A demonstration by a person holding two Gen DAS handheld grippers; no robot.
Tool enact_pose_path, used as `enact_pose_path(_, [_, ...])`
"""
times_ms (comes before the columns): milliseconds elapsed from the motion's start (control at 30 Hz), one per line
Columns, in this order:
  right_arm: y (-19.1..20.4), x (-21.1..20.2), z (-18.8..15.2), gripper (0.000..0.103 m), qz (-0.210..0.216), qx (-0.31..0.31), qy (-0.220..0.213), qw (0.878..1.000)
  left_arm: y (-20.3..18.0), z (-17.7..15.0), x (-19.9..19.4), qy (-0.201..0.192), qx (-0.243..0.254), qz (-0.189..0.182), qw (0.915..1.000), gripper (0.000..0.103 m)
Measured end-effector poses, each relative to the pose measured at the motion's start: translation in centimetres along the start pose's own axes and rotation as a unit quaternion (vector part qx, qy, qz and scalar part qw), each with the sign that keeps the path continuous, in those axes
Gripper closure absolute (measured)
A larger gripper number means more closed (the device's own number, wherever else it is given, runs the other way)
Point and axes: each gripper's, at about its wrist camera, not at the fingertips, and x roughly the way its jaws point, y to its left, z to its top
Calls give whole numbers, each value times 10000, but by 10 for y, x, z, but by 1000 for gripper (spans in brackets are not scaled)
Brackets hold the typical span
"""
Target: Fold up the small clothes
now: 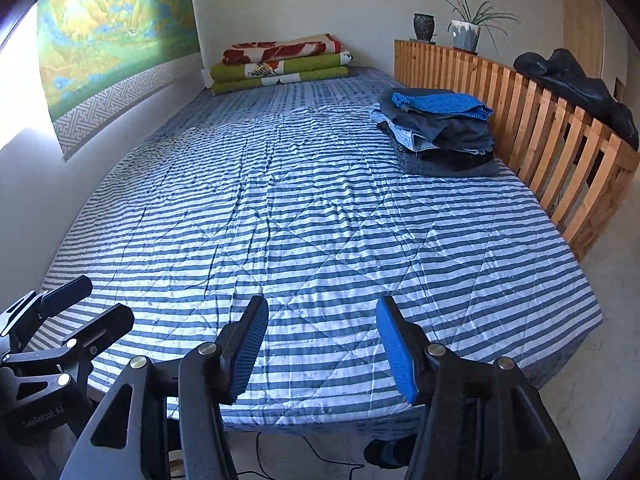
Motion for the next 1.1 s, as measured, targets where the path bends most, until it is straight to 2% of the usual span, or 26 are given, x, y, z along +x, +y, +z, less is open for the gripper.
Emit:
enact_pose_path(67, [3, -1, -4, 51, 1, -2, 7, 10000, -4, -2, 0, -11, 28, 68, 10000, 20])
enact_pose_path(133, [4, -3, -5, 51, -64, -42, -45, 10000, -6, -3, -1, 0, 51, 111, 9999, 13])
enact_pose_path(367, [-7, -5, -1, 51, -199, -1, -157, 9997, -8, 12, 2, 11, 14, 115, 9999, 13])
enact_pose_path(567, [-18, 5, 1, 51, -244, 80, -134, 9996, -9, 27, 20, 141, -10, 113, 9998, 11])
enact_pose_path(1100, [-30, 21, 8, 51, -262, 149, -102, 9995, -15, 40, 47, 278, 9, 116, 9995, 9])
